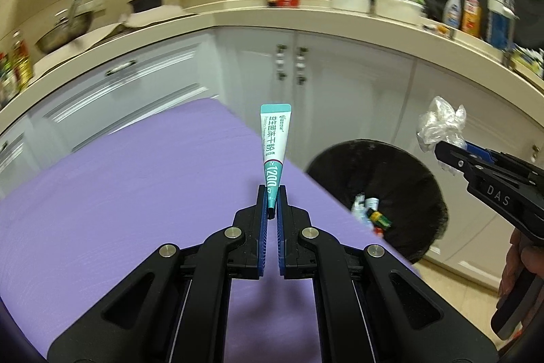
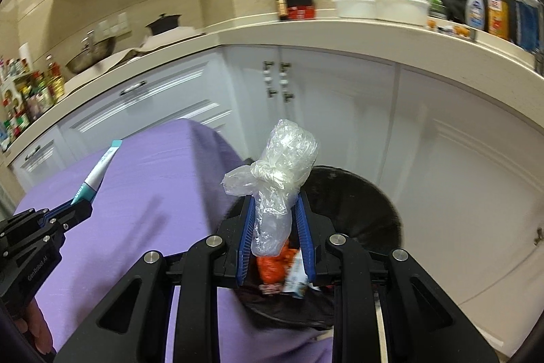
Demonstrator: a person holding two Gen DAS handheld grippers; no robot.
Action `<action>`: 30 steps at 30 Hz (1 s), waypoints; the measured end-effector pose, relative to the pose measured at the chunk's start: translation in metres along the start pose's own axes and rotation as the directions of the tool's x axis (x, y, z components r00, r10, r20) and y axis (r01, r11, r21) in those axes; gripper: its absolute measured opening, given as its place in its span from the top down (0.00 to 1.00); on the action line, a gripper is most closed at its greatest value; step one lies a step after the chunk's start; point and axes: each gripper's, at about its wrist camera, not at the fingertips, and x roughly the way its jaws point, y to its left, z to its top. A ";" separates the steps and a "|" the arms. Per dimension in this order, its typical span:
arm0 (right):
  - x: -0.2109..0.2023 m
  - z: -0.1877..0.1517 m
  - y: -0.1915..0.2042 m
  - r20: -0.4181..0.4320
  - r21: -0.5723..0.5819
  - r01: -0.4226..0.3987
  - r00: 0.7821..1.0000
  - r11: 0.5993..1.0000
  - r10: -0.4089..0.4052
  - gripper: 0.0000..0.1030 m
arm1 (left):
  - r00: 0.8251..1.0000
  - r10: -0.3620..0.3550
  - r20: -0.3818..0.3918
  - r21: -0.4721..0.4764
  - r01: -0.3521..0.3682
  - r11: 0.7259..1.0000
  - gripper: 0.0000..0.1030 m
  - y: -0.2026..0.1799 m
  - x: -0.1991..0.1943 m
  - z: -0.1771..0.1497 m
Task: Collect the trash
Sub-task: 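Carry the teal tube and clear bag over the black bin and open both tools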
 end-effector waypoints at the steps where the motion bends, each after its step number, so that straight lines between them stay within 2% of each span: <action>1: 0.000 0.000 -0.004 0.001 0.006 0.006 1.000 1.000 -0.006 0.75 | 1.000 -0.007 0.001 0.007 0.007 1.000 0.95 -0.006 0.001 0.000; 11: 0.002 -0.002 -0.041 0.005 0.059 0.038 0.999 0.998 -0.038 0.75 | 0.998 -0.061 0.001 0.072 0.061 0.996 0.95 -0.055 0.024 0.010; 30: 0.051 0.000 -0.057 -0.065 0.068 0.049 0.997 0.996 -0.045 0.74 | 0.995 -0.093 -0.044 0.103 0.097 0.990 0.94 -0.087 0.083 0.023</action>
